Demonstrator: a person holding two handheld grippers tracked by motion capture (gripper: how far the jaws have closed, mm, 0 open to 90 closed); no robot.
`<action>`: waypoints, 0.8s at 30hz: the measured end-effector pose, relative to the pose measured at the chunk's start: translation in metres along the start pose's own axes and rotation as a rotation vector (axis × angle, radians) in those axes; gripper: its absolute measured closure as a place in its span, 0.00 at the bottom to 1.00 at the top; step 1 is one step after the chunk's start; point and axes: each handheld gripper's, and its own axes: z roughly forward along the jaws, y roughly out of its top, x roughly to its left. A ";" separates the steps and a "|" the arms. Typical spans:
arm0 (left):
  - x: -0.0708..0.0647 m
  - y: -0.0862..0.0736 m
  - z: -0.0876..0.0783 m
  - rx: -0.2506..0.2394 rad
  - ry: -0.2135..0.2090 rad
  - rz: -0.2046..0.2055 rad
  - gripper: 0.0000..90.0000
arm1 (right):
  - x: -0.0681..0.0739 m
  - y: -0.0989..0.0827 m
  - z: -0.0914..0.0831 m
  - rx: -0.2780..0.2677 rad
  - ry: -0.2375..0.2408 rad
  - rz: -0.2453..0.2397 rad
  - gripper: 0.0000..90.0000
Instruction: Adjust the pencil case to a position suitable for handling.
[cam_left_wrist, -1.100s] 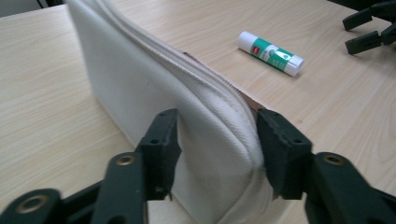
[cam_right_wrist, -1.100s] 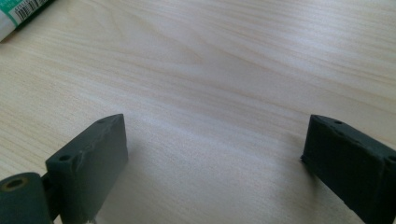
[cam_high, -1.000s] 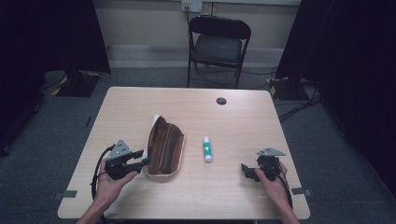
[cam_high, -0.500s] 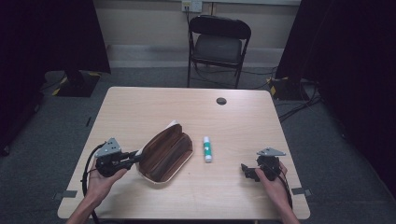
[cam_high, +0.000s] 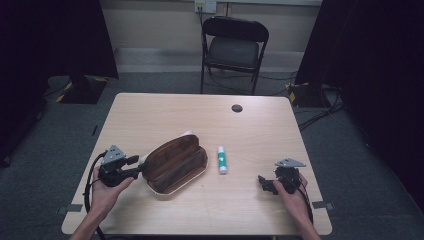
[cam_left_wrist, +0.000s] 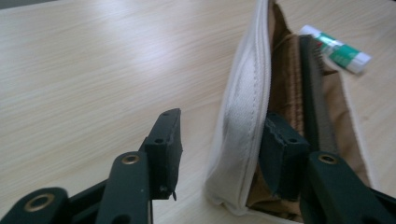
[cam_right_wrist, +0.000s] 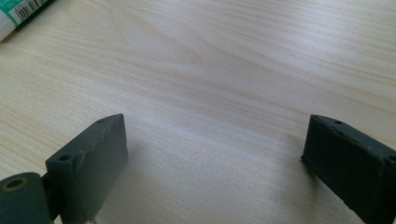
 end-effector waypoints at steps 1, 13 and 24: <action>0.000 0.000 0.000 0.000 0.000 0.000 0.59 | 0.000 0.000 0.000 0.000 0.000 0.000 0.06; -0.003 -0.007 0.015 0.070 -0.022 0.005 0.57 | 0.000 0.000 0.000 0.000 0.000 0.000 0.06; -0.007 -0.002 0.008 0.051 -0.134 0.083 0.83 | 0.000 0.000 0.000 0.000 0.000 0.000 0.06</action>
